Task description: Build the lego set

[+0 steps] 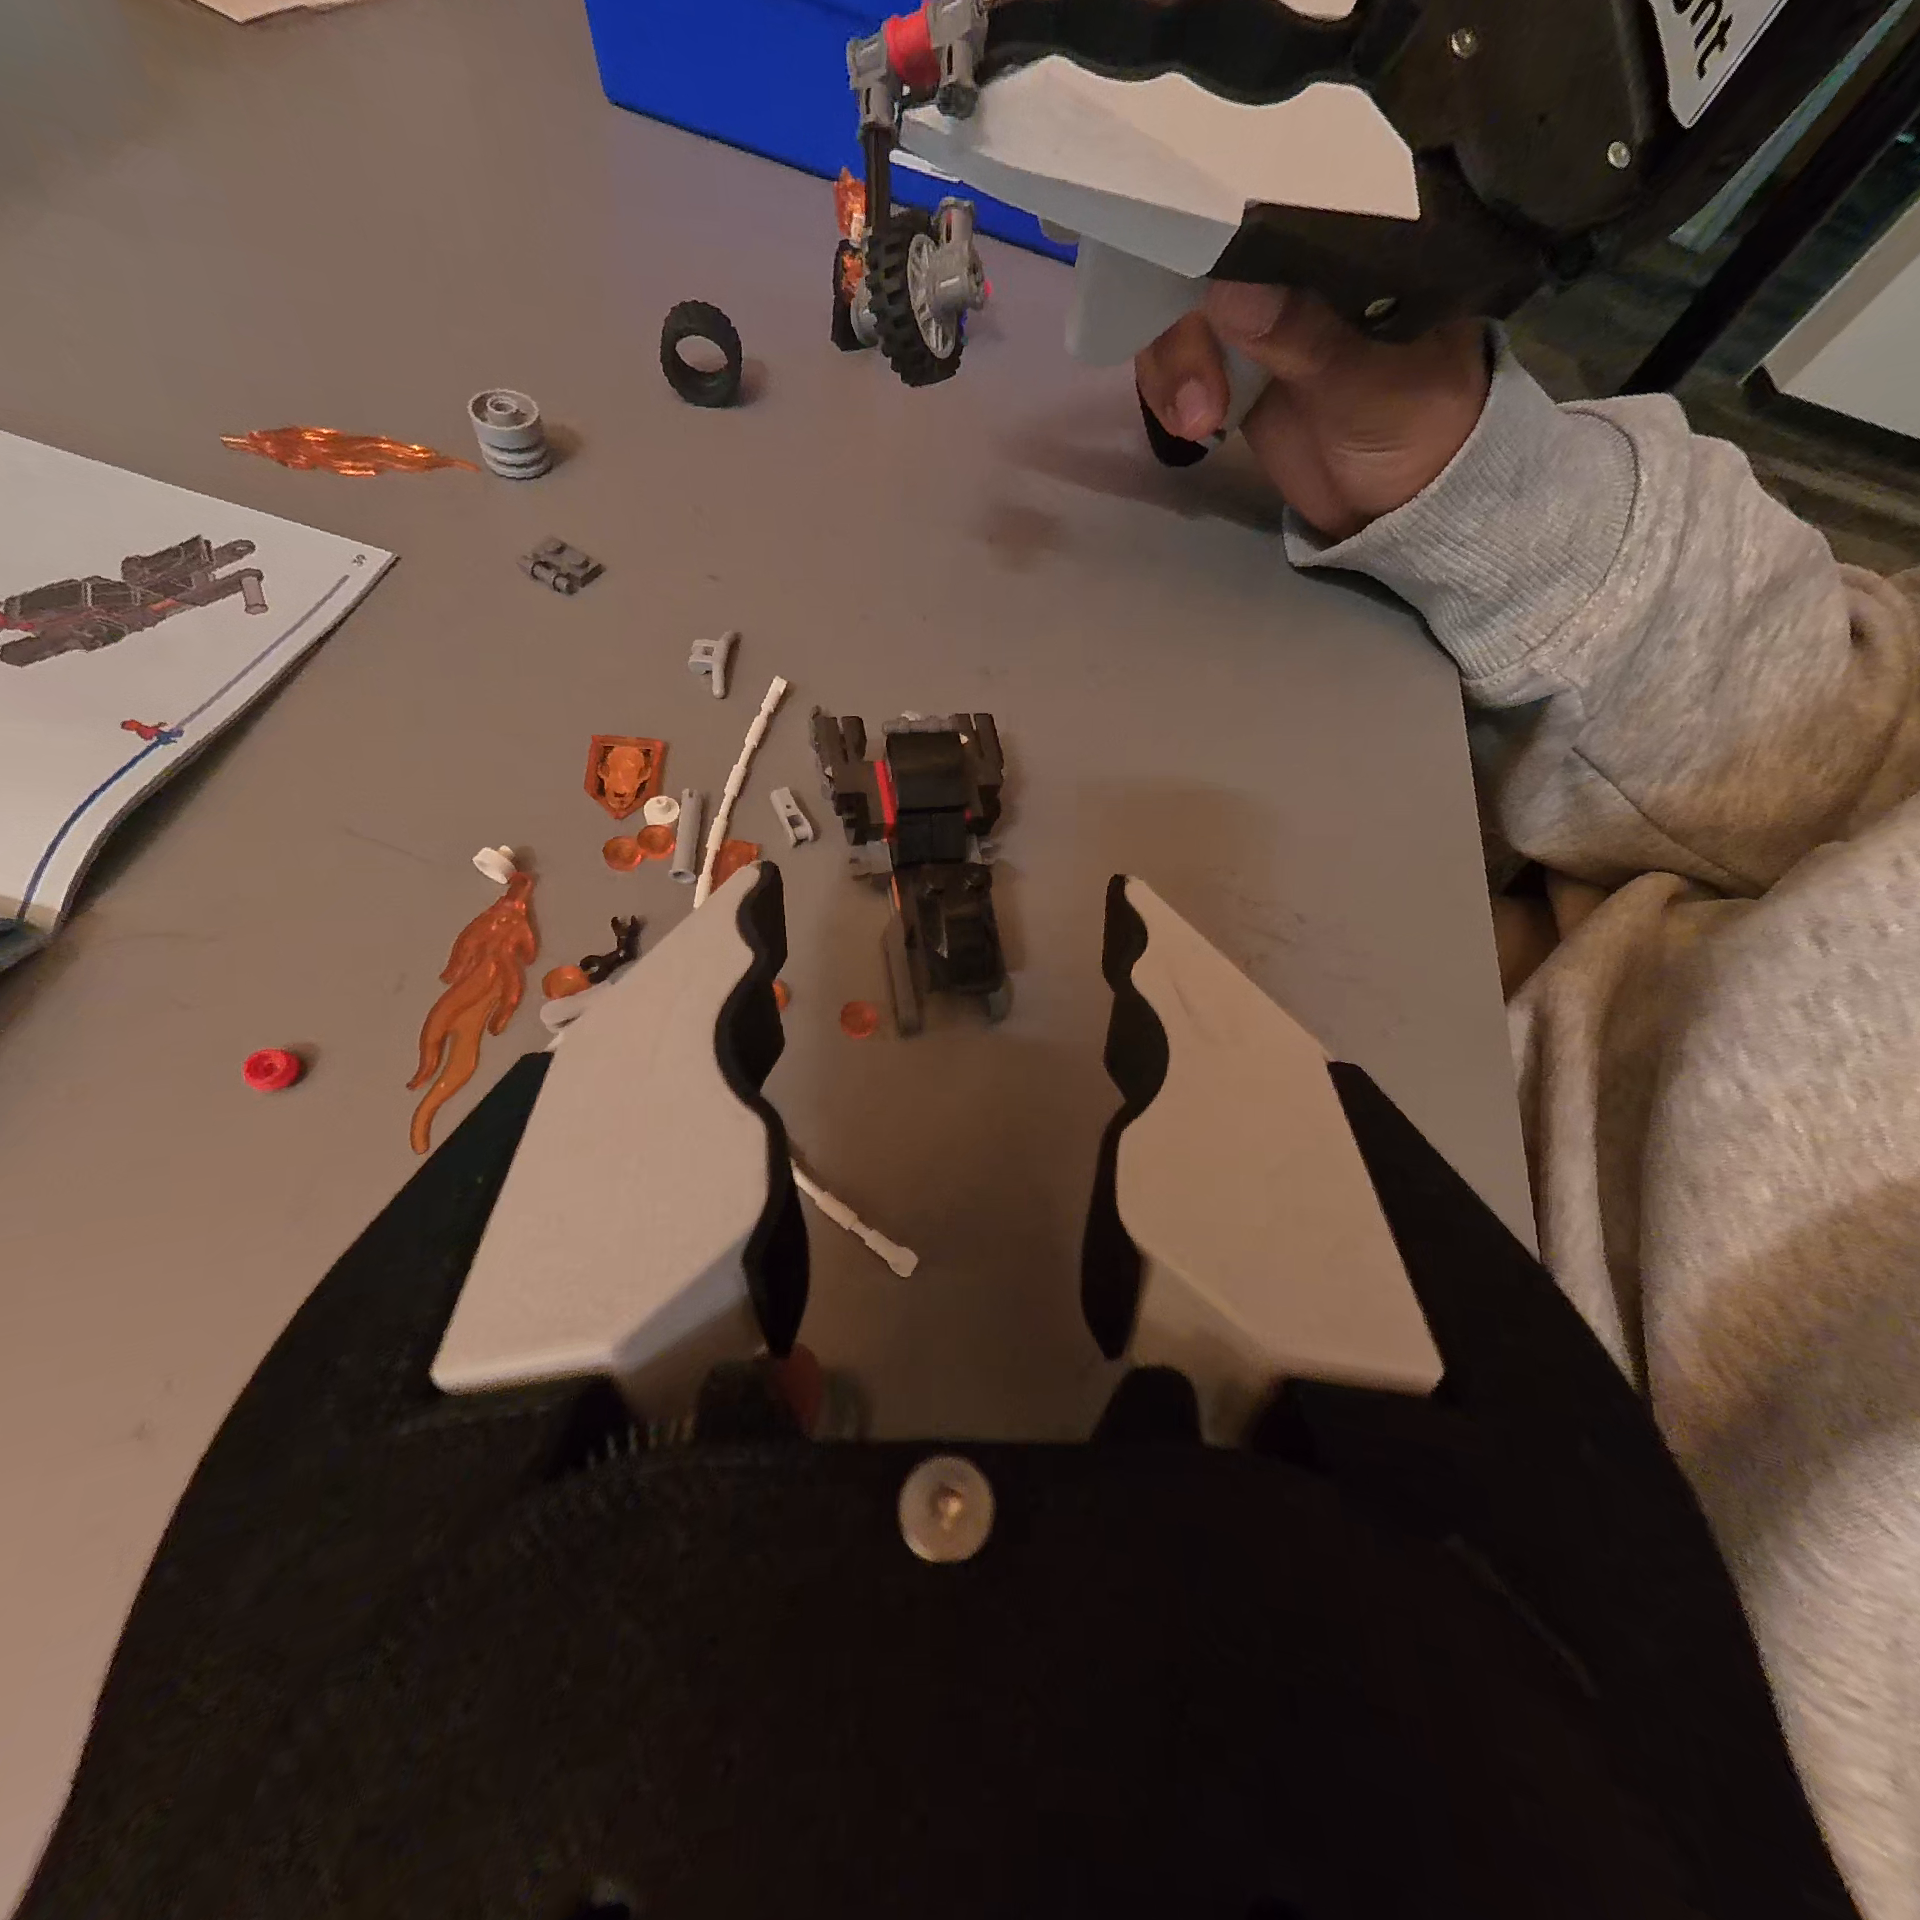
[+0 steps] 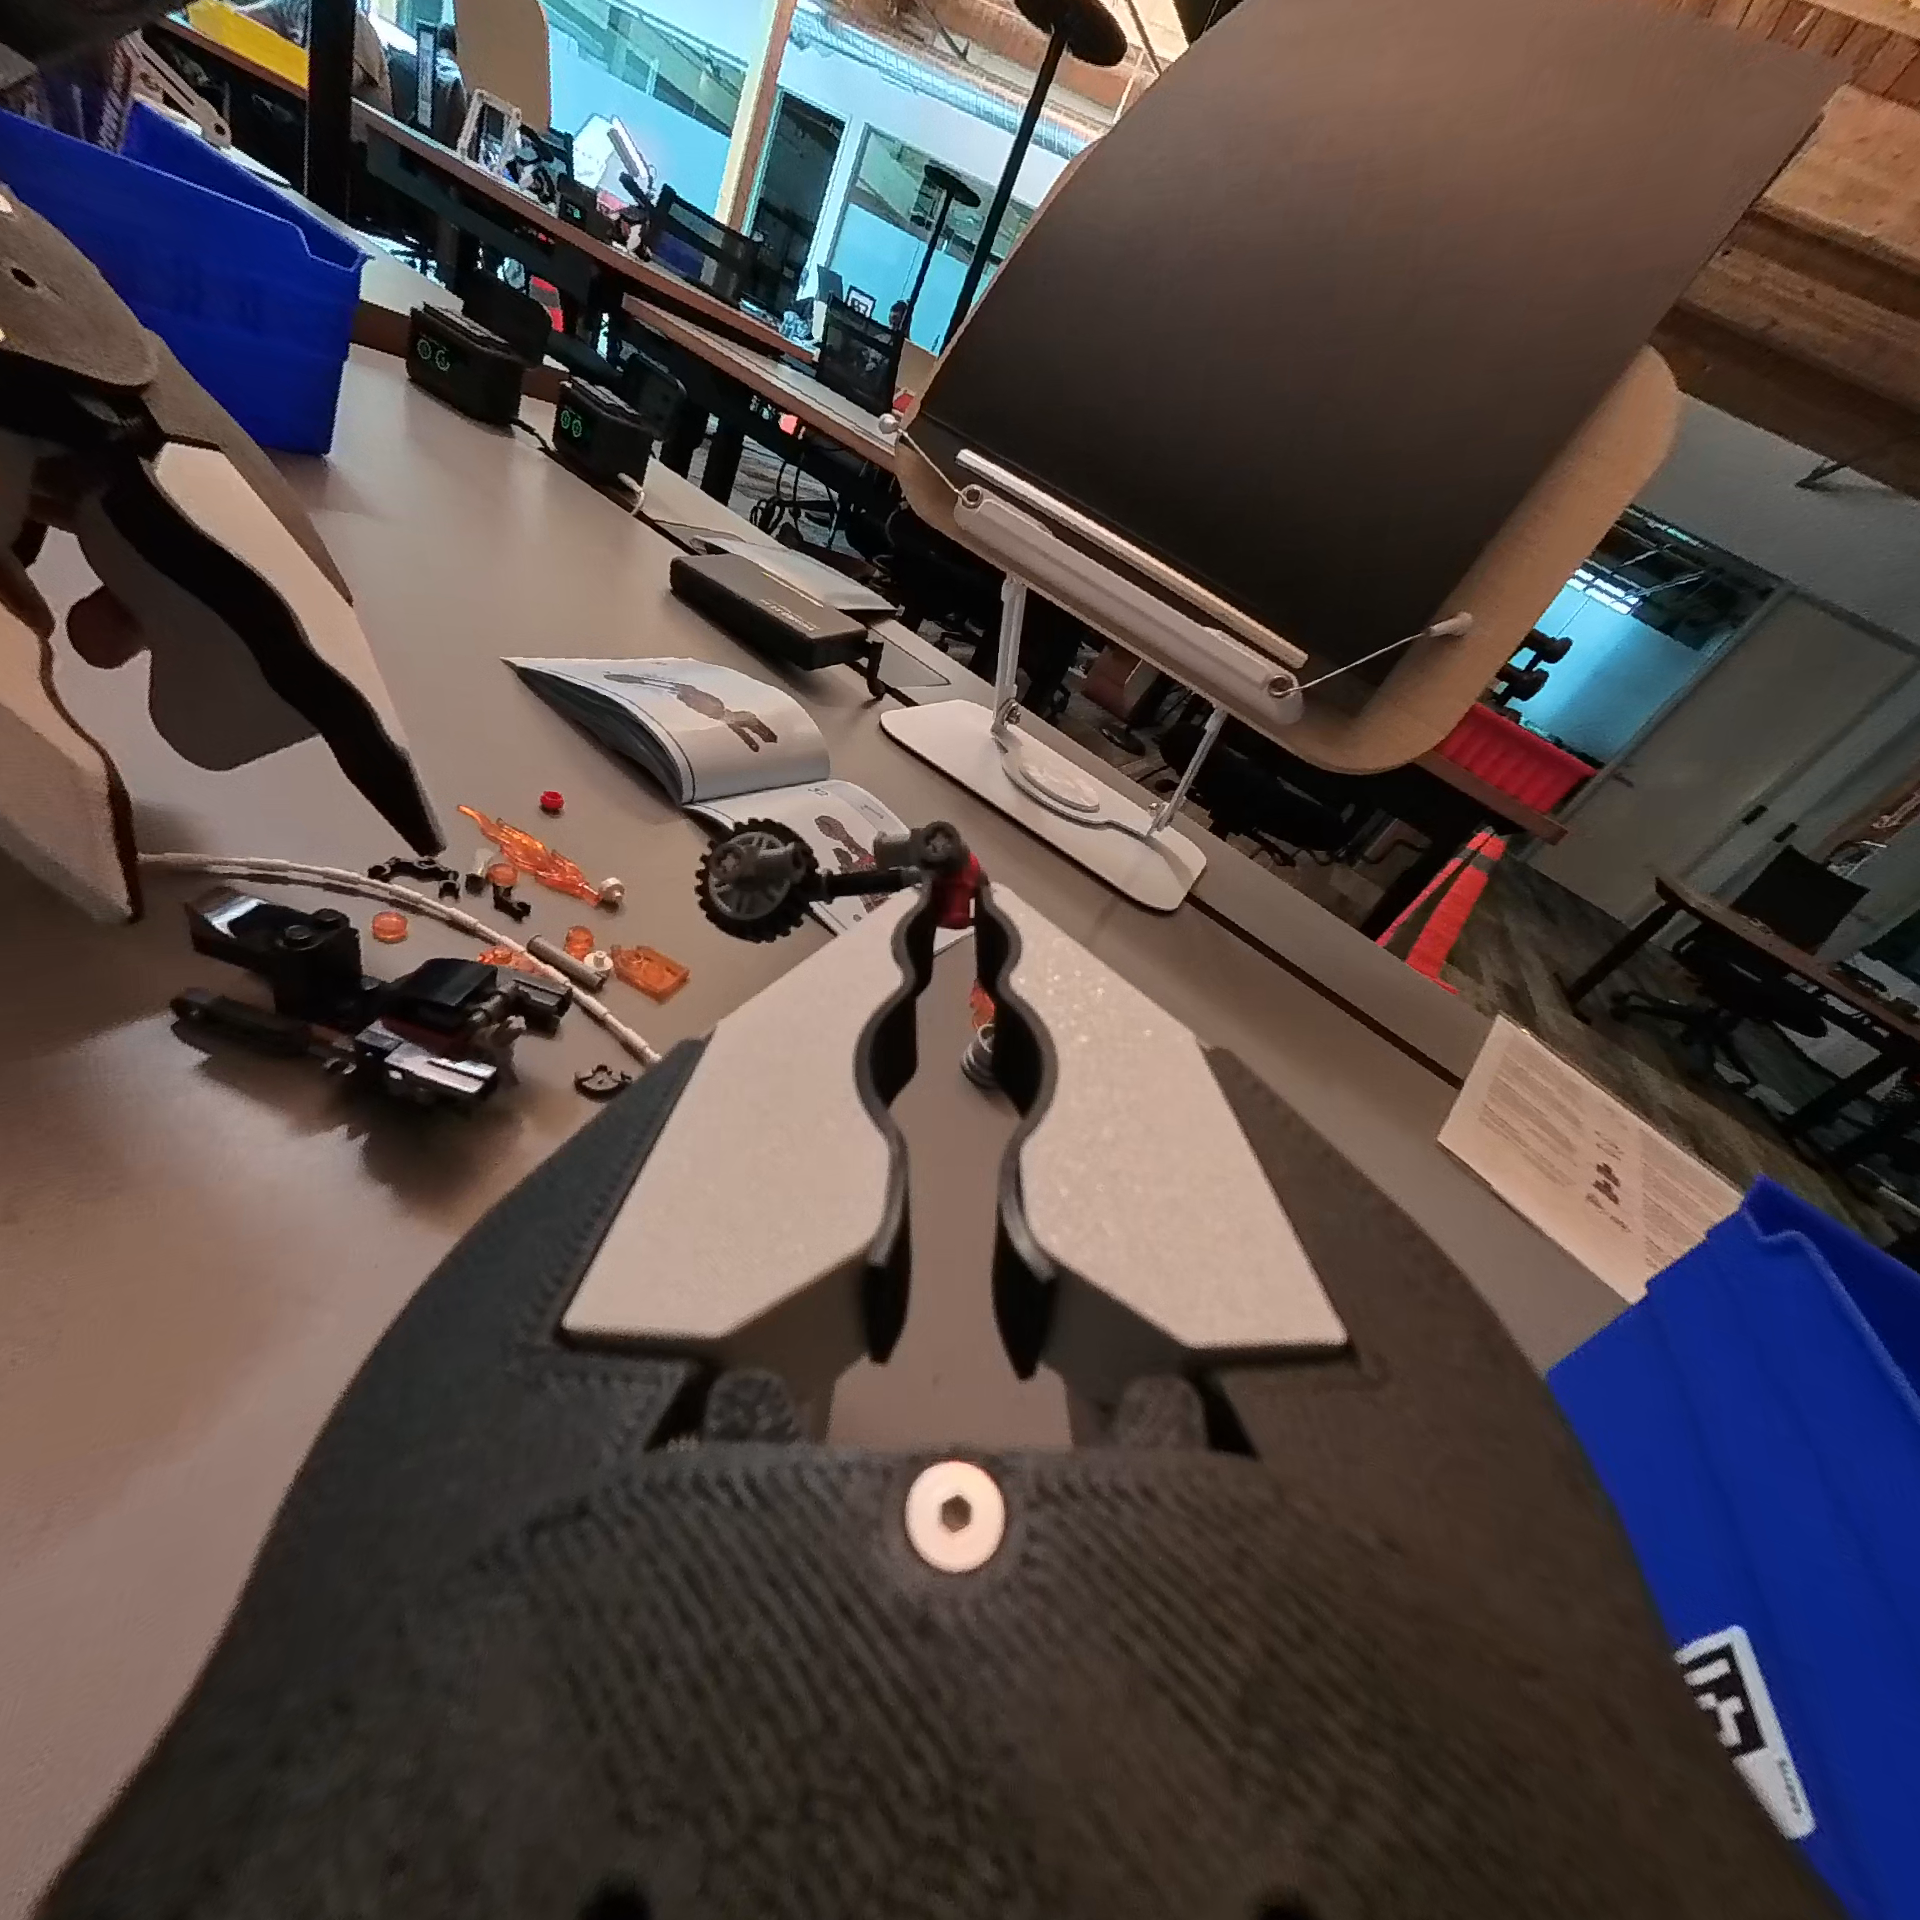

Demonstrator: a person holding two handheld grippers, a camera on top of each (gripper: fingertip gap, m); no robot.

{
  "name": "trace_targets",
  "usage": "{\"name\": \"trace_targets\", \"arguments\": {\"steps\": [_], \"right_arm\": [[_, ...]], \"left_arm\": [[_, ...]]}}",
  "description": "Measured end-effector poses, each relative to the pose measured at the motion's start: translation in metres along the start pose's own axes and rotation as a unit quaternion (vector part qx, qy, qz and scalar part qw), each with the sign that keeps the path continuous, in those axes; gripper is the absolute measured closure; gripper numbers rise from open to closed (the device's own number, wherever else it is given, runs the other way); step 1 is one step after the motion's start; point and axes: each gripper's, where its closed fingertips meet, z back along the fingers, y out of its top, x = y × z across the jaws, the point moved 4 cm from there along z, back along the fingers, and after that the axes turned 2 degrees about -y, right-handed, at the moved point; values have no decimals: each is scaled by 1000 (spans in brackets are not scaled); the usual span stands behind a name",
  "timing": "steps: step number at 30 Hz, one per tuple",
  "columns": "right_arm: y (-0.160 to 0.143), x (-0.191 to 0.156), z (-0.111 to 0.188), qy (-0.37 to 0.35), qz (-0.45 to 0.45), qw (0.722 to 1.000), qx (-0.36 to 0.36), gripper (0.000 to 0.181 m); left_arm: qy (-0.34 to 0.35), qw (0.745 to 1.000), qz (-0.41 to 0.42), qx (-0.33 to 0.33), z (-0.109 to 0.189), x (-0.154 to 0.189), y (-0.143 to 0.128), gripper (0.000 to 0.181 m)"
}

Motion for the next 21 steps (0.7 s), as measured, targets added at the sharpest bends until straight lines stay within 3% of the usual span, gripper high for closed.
{"name": "trace_targets", "arguments": {"steps": [13, 21], "right_arm": [[-2, -2, -2, 9, -1, 1000, -6, 176], [-10, -28, -6, 105, -6, 994, -26, 176]], "left_arm": [[31, 998, -11, -47, -9, -2, -8, 128], [34, 998, 0, -44, -7, -5, -8, 132]]}}
